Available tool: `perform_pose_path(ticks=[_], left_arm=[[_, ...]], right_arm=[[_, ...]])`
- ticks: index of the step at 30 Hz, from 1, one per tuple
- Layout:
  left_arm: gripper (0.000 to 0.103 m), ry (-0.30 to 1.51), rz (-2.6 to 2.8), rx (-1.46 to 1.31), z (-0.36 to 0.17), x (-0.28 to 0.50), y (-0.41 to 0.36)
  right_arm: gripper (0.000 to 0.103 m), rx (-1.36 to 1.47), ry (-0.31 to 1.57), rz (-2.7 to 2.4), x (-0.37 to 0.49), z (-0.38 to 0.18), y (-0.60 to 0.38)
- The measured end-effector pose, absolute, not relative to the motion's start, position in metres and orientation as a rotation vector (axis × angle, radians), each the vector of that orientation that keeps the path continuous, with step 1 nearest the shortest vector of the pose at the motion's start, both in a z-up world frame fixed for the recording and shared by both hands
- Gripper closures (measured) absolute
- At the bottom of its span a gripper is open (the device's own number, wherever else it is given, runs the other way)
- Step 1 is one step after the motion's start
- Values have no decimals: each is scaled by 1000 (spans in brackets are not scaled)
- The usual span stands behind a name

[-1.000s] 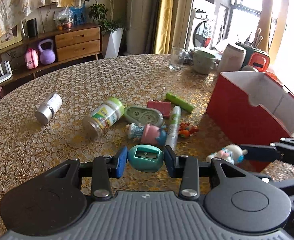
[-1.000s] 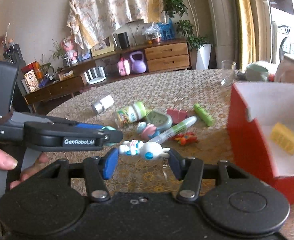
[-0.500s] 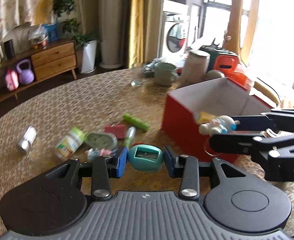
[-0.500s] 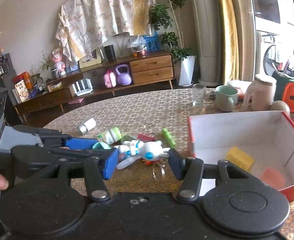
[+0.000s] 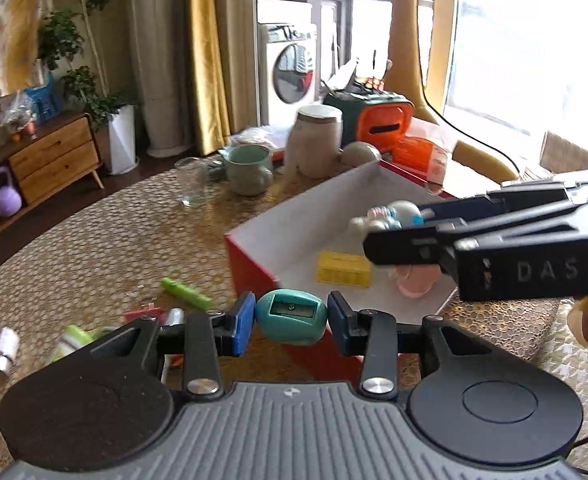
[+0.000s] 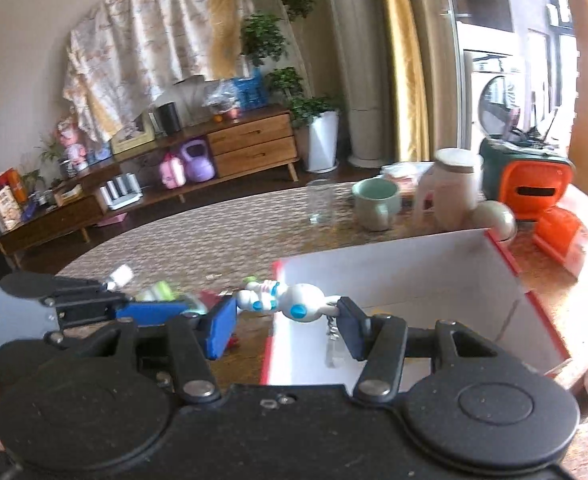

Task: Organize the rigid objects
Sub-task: 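Carry the teal sharpener and rabbit keychain over the red box with both grippers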

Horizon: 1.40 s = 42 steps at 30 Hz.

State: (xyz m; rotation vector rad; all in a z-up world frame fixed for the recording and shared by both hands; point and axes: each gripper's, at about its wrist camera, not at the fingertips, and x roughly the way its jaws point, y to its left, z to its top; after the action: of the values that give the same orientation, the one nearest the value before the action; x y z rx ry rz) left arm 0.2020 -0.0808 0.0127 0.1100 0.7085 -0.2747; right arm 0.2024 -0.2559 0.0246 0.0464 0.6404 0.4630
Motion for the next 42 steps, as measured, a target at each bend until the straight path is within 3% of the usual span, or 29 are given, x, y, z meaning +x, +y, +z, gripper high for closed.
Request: perform_pose_path(ticks=[17, 42], left_arm=[[64, 836, -289, 204, -31, 267, -170], [64, 1186, -284, 232, -103, 360, -218]], right_arm=[[49, 39, 732, 320, 262, -19, -317], [49, -49, 1006, 284, 348, -89, -321]])
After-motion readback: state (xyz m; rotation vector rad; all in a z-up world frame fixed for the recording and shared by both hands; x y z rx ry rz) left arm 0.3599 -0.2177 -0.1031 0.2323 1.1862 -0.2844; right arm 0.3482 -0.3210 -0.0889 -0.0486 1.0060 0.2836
